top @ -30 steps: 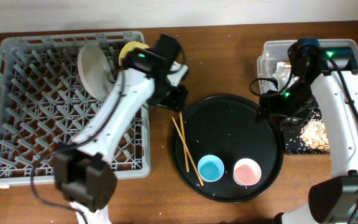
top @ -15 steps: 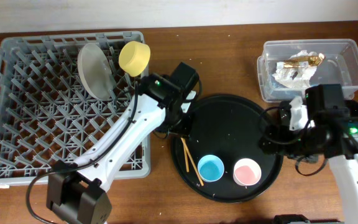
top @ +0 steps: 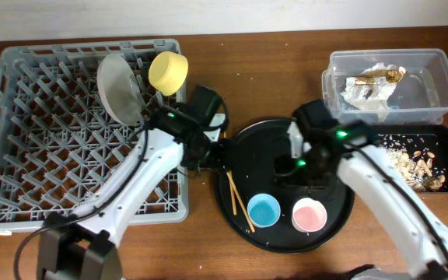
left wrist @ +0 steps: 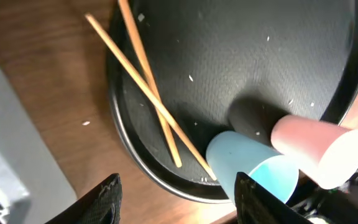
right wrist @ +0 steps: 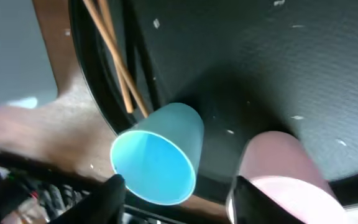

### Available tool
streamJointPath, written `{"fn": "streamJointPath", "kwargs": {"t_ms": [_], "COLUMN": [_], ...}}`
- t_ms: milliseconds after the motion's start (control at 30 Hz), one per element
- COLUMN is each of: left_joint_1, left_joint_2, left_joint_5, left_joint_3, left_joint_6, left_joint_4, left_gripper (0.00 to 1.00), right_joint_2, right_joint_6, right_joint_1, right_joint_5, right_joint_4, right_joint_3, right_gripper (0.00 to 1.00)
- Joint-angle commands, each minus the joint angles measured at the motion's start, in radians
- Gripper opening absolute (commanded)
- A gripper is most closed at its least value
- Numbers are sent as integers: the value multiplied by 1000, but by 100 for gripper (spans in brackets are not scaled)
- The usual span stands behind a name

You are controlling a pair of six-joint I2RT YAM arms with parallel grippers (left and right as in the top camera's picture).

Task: Sort waste into correct bins and load items into the dishwasher rack

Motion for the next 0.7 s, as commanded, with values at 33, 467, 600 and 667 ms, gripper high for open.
{"fn": "streamJointPath", "kwargs": {"t_ms": [33, 467, 600, 667], "left_joint_1": [113, 329, 400, 458], "left_joint_2": [-117, -151, -151, -151], "left_joint_5": [46, 325, 563, 792], "left_joint_3": [-4, -4, -3, -3], "left_joint_6": [3, 100, 107, 116], "left_joint_4": [25, 50, 145, 239], "left_gripper": [58, 58, 71, 82], "right_joint_2": [111, 172, 134, 116], "right_joint_6": [29, 29, -6, -45], "right_joint_1": [75, 97, 46, -29], "right_joint_5": [14, 38, 31, -19], "right_joint_4": [13, 97, 64, 75], "right_joint_3": [-5, -103, 68, 173], "right_gripper": [38, 4, 4, 4]}}
